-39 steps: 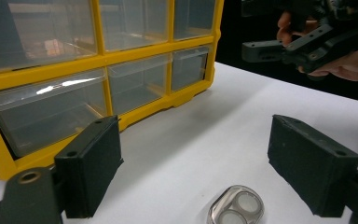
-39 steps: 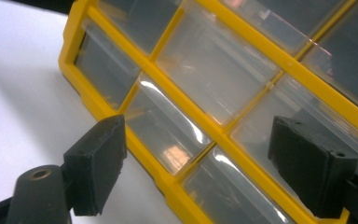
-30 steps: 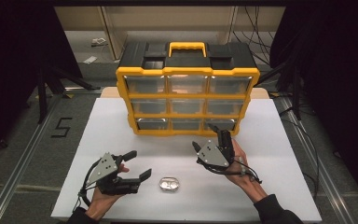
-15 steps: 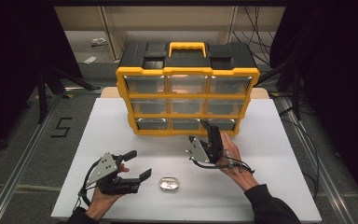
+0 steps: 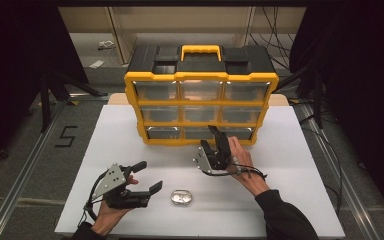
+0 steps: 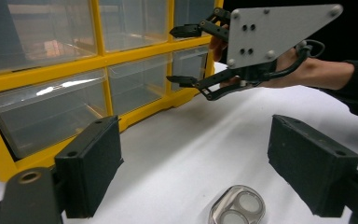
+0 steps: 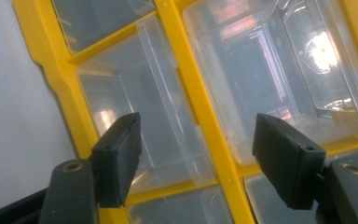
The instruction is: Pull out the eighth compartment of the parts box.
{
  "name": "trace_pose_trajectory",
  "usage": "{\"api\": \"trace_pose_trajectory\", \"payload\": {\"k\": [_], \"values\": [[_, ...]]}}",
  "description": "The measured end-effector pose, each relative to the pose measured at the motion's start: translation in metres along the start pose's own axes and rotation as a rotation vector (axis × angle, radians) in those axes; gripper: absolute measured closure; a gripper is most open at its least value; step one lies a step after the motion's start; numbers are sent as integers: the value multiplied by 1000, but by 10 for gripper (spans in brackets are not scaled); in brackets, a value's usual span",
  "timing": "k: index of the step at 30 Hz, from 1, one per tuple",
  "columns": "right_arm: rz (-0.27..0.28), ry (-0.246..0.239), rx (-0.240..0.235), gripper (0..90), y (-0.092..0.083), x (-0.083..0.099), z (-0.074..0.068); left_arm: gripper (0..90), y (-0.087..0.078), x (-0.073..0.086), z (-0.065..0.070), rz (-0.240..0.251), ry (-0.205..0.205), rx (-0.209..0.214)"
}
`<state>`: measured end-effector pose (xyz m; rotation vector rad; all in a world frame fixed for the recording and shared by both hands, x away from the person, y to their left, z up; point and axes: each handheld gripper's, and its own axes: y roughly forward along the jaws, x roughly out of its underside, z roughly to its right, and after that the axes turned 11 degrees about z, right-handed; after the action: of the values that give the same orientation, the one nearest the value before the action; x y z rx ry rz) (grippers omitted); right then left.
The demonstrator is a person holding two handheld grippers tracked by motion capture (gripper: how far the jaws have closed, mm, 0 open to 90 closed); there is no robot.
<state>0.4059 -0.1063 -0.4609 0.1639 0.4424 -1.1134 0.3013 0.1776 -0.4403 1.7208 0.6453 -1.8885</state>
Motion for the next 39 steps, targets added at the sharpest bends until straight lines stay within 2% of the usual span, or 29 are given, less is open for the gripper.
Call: {"api": "trace_pose_trajectory", "payload": {"k": [2,4,8,9,11,15,21,23,29,39], "values": [[-4,-31,-2,358,3,0,1,173,0,0,0,0,0,1],[-1,-37,9,372,7,0,-2,174,0,0,0,1,0,2],[-6,-114,3,403,13,1,-3,175,0,0,0,1,2,3],[-12,-149,0,417,16,4,-5,176,0,-1,1,1,2,3],[-19,-143,2,423,17,5,-7,176,0,-1,1,1,3,3],[-21,-190,6,453,19,7,-9,176,0,-1,1,1,4,7],[-12,-211,22,483,22,8,-11,176,0,0,2,-1,6,10],[-17,-236,17,488,23,9,-11,176,0,0,2,-1,7,11],[-26,-254,28,503,27,9,-13,176,0,-1,2,-2,7,13],[-15,-308,62,542,31,8,-18,179,1,0,2,-5,9,16]]}}
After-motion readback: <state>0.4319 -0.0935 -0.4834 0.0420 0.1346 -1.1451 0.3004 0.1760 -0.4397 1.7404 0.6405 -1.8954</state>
